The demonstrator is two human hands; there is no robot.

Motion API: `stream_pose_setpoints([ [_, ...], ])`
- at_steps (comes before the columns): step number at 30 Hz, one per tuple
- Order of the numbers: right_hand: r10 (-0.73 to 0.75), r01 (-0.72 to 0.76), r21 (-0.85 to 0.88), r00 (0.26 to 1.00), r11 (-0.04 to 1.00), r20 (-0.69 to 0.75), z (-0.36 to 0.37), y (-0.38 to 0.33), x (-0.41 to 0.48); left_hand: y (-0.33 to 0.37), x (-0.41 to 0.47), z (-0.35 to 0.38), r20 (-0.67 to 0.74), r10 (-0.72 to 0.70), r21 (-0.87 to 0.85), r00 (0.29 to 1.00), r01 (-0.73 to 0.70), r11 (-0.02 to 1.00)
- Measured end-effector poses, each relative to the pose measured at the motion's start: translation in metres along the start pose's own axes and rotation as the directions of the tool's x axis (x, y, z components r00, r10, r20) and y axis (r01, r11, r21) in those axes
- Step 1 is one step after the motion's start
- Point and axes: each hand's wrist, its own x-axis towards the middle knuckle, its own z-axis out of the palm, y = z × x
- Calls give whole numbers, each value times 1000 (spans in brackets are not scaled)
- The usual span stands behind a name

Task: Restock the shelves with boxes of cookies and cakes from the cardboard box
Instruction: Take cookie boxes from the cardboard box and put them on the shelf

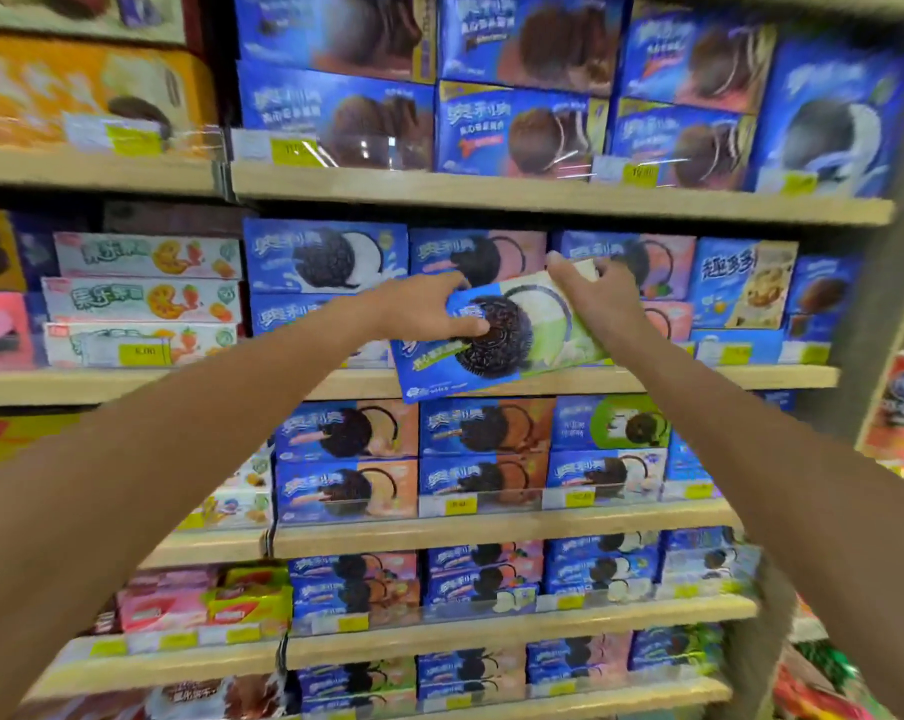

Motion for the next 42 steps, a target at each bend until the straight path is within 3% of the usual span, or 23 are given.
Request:
stream_pose_setpoints([
  [7,-32,33,35,999,999,-26,9,14,64,0,48,-25,-317,92,284,944,2,959],
  [11,-180,185,-123,982,975,51,17,26,94,-6,70,-25,-416,130,453,900,81,888],
  [16,-353,369,-429,928,824,120,25,44,111,-9,89,-16,-437,155,558,886,133,819],
  [21,-446,436,-546,886,716,124,29,60,117,-14,107,7,-471,192,576,861,136,806],
  [28,-472,492,-586,858,644,202,33,69,124,-29,126,13,-447,170,503,878,90,860],
  [31,-453,499,-595,858,630,241,38,70,128,-32,127,9,-447,164,569,880,137,811],
  [35,-459,489,-635,858,598,229,49,72,131,-42,126,15,-503,147,538,852,175,824],
  [39,-415,446,-740,876,504,245,57,72,131,-50,109,35,-523,48,513,851,270,815],
  [42,-324,378,-794,915,475,242,63,73,127,-56,100,51,-449,23,505,893,232,832],
])
